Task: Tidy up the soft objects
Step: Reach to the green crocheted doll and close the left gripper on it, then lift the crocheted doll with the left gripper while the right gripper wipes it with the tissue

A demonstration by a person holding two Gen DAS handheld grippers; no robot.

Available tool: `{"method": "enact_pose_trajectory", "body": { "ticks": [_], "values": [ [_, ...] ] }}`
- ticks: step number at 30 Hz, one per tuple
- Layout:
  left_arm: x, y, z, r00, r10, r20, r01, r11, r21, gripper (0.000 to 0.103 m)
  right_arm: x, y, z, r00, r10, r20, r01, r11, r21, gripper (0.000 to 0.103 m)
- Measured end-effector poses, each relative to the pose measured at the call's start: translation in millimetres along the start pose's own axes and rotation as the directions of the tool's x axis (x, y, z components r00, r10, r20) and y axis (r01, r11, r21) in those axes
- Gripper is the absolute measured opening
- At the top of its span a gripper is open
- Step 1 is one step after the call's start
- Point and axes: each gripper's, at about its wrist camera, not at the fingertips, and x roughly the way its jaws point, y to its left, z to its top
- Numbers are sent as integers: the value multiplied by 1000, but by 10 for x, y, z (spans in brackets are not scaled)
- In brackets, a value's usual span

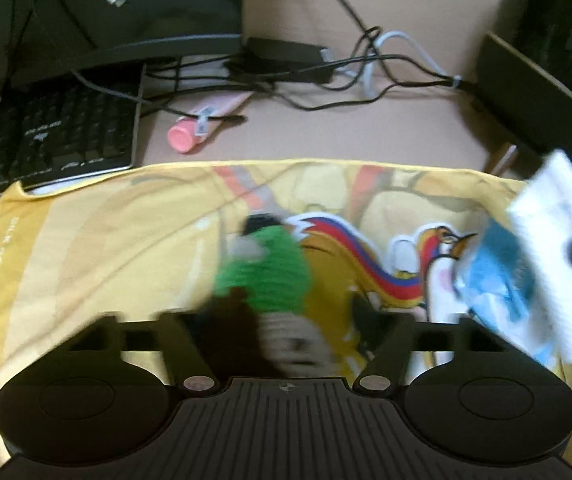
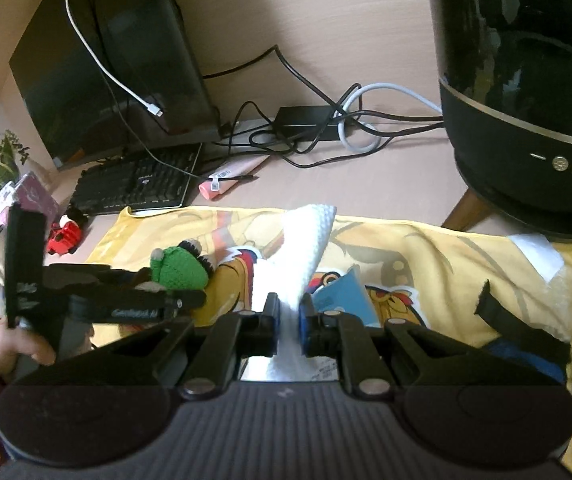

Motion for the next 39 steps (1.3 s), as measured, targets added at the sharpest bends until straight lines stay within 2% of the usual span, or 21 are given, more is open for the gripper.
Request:
{"method": "enact_pose_trajectory", "body": {
  "ticks": [2,4,7,8,9,11,12,14,16,19,22,25,28,31,34,35,37,39],
  "values": [
    [-55,103,47,994,-111,-20,109,991,-82,43,-52,22,23,1000,-10,-1,10,1000,4,12],
    [-120,119,93,971,-236,-31,231,966,-120,43,-103,41,86,1000,-21,-4,21,1000,1,12],
    [-138,2,124,943,-330,-42,326,942,-80,43,-144,68,188,999,-32,-4,32,999,-6,12],
    [-113,-26,125,940,-336,-55,332,940,-75,49,-138,79,217,1000,-27,-5,27,1000,-8,12],
    [-88,-39,120,945,-319,-65,315,947,-71,52,-130,92,242,1000,-22,-6,22,1000,-11,12],
    [-98,-2,111,965,-255,-66,251,966,-60,68,-56,139,267,1000,1,-11,-1,1000,-17,12],
    [-113,27,108,973,-221,-63,217,975,-55,72,-8,165,283,1000,13,-14,-14,1000,-18,12],
    [-157,94,107,984,-169,-58,166,985,-57,90,121,234,319,998,52,-23,-52,999,-13,12],
    [-191,163,100,989,-136,-62,132,989,-65,93,321,344,364,993,113,-32,-113,994,2,11],
    [-202,260,79,988,-136,-68,127,985,-119,94,665,535,401,984,169,-60,-169,986,8,10],
    [-206,297,40,988,-133,-73,118,976,-182,97,1010,690,391,979,162,-120,-165,986,-14,10],
    [-197,393,26,979,-187,-77,159,949,-274,98,1167,722,316,987,83,-140,-98,990,-99,10],
    [-180,512,26,963,-259,-75,214,903,-372,98,1163,558,294,988,8,-154,-24,994,-107,10],
    [-164,631,26,942,-329,-65,263,845,-466,100,1150,372,225,984,-49,-173,32,994,-104,10],
    [-122,759,-14,913,-406,-45,306,754,-581,101,1170,238,135,976,-70,-206,56,996,-75,10],
    [-140,786,-12,914,-405,-42,302,744,-596,101,1176,199,106,974,-76,-215,64,996,-66,10],
    [-206,795,24,930,-364,-42,275,768,-578,101,1162,187,88,973,-71,-217,61,997,-55,10],
    [-277,766,91,950,-309,-47,237,810,-536,101,1089,219,110,977,-26,-211,21,1000,-22,10]
  ]
}}
